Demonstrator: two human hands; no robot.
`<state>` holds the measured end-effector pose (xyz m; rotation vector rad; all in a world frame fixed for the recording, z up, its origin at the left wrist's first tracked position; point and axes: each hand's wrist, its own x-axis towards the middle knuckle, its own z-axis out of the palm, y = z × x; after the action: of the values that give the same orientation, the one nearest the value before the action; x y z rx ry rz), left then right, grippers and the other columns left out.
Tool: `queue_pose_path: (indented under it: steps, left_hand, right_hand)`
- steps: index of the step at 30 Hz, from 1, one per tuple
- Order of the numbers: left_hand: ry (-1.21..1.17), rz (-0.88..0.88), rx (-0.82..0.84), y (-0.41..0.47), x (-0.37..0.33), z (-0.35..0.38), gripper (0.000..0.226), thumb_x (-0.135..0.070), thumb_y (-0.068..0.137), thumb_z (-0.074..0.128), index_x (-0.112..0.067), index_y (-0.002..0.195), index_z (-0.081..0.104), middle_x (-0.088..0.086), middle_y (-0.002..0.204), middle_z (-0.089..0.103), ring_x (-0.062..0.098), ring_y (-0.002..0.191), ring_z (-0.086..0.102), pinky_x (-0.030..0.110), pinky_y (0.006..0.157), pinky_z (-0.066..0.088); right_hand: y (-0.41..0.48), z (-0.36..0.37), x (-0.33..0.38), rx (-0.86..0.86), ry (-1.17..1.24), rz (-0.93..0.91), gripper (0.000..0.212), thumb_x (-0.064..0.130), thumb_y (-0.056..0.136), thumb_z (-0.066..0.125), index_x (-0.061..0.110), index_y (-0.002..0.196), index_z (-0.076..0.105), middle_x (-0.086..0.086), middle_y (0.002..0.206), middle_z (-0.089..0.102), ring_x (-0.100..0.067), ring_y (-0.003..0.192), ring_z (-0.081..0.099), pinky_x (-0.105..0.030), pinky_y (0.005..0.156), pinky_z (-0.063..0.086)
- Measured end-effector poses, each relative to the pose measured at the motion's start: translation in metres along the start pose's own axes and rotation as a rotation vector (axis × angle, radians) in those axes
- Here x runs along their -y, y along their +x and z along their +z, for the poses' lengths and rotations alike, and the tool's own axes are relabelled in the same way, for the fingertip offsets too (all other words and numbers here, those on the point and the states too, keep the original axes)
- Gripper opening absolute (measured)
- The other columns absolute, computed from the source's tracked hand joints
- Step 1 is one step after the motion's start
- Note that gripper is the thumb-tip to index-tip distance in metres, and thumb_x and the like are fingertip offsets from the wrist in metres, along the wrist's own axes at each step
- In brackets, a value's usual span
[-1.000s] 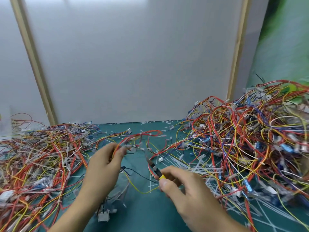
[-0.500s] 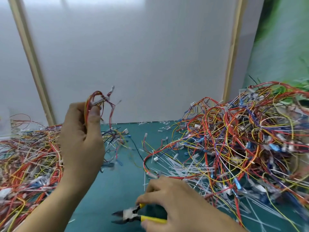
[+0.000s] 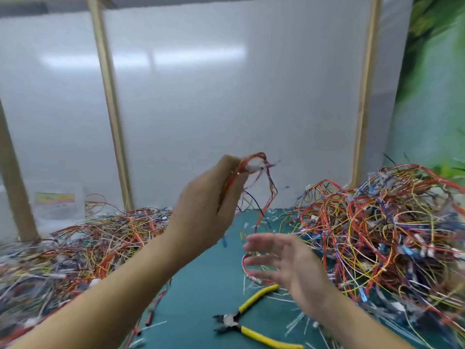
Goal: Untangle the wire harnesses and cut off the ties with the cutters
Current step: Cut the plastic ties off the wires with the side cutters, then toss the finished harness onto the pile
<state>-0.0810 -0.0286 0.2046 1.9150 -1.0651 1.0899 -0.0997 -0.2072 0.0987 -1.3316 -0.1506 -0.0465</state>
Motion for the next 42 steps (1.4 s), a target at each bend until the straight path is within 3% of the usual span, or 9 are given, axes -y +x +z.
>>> queue_pose_path:
  steps: [4,8,12,20,27,31,33,37,42]
  left_hand:
    - [0.242,0.258,0.370,-0.045,-0.017,-0.014,0.017,-0.037,0.100,0.040,-0.024,0.105,0.050,-0.006,0.081,0.064,0.020,0.060,0.061,0.031,0.044,0.046]
    - [0.393,0.246,0.590,-0.088,-0.024,-0.017,0.033,-0.041,0.099,0.039,-0.024,0.114,0.063,-0.010,0.085,0.064,0.014,0.065,0.064,0.028,0.043,0.045]
    - [0.336,0.002,0.657,-0.100,-0.028,-0.017,0.051,-0.045,0.105,0.030,-0.036,0.154,0.016,-0.010,0.131,0.043,0.017,0.115,0.051,0.033,0.085,0.043]
    - [0.157,0.013,0.637,-0.070,-0.043,-0.009,0.057,-0.036,0.105,0.043,-0.035,0.156,0.017,-0.017,0.153,0.023,0.009,0.130,0.040,0.021,0.104,0.032]
    - [0.145,-0.018,0.674,-0.071,-0.026,-0.009,0.046,-0.038,0.103,0.046,-0.038,0.148,0.037,-0.018,0.149,0.032,0.003,0.130,0.038,0.019,0.109,0.030]
    - [0.274,-0.155,0.736,-0.087,0.013,-0.015,0.033,-0.039,0.102,0.048,-0.032,0.133,0.056,-0.012,0.135,0.047,0.008,0.123,0.046,0.025,0.104,0.037]
    - [0.366,-0.249,0.755,-0.100,0.039,-0.017,0.030,-0.041,0.101,0.048,-0.031,0.127,0.060,-0.010,0.130,0.052,0.012,0.119,0.051,0.031,0.100,0.042]
    - [0.592,-0.414,0.717,-0.126,0.095,-0.031,0.030,-0.042,0.099,0.049,-0.028,0.121,0.064,-0.005,0.124,0.059,0.017,0.110,0.057,0.034,0.092,0.046]
    - [0.758,-0.827,0.675,-0.151,0.150,-0.052,0.064,-0.070,0.095,0.026,-0.019,0.110,0.063,0.003,0.112,0.063,0.022,0.100,0.060,0.041,0.091,0.051]
  right_hand:
    - [-0.002,0.007,0.061,0.085,0.318,0.059,0.062,0.052,0.092,0.048,-0.002,0.117,0.067,-0.022,0.108,0.070,-0.036,0.091,0.067,-0.045,0.071,0.059]
    - [-0.008,0.018,0.086,0.028,-0.302,0.001,0.034,0.028,0.104,0.046,0.002,0.106,0.067,-0.014,0.092,0.076,-0.025,0.067,0.071,-0.031,0.054,0.053]
    - [-0.006,0.020,0.111,-0.044,-0.955,-0.218,0.040,0.040,0.105,0.041,0.015,0.091,0.068,-0.012,0.076,0.072,-0.011,0.050,0.061,-0.019,0.050,0.048]
    - [0.031,-0.006,0.175,-0.241,-1.313,-0.508,0.041,0.042,0.105,0.036,0.019,0.083,0.062,0.000,0.064,0.061,-0.013,0.054,0.059,-0.033,0.049,0.040]
    - [0.040,-0.102,0.232,-0.596,-1.717,-0.192,0.059,0.068,0.096,0.038,0.015,0.083,0.062,-0.006,0.067,0.061,-0.025,0.062,0.061,-0.033,0.059,0.047]
    - [0.043,-0.119,0.222,-0.844,-2.090,0.236,0.111,0.083,0.062,0.068,0.008,0.140,0.042,-0.016,0.130,0.057,-0.037,0.114,0.057,-0.044,0.091,0.052]
    - [0.054,-0.094,0.188,-0.740,-2.127,0.162,0.122,0.080,0.067,0.067,0.008,0.154,0.019,-0.020,0.150,0.039,-0.041,0.132,0.043,-0.049,0.103,0.044]
    - [0.055,-0.017,0.097,-0.145,-1.892,0.005,0.063,0.063,0.088,0.056,0.028,0.141,0.051,-0.002,0.137,0.059,-0.027,0.121,0.056,-0.041,0.096,0.052]
    - [0.042,0.050,-0.004,0.114,-1.634,-0.080,0.033,0.051,0.090,0.055,0.030,0.111,0.068,0.008,0.118,0.068,-0.018,0.110,0.061,-0.033,0.087,0.049]
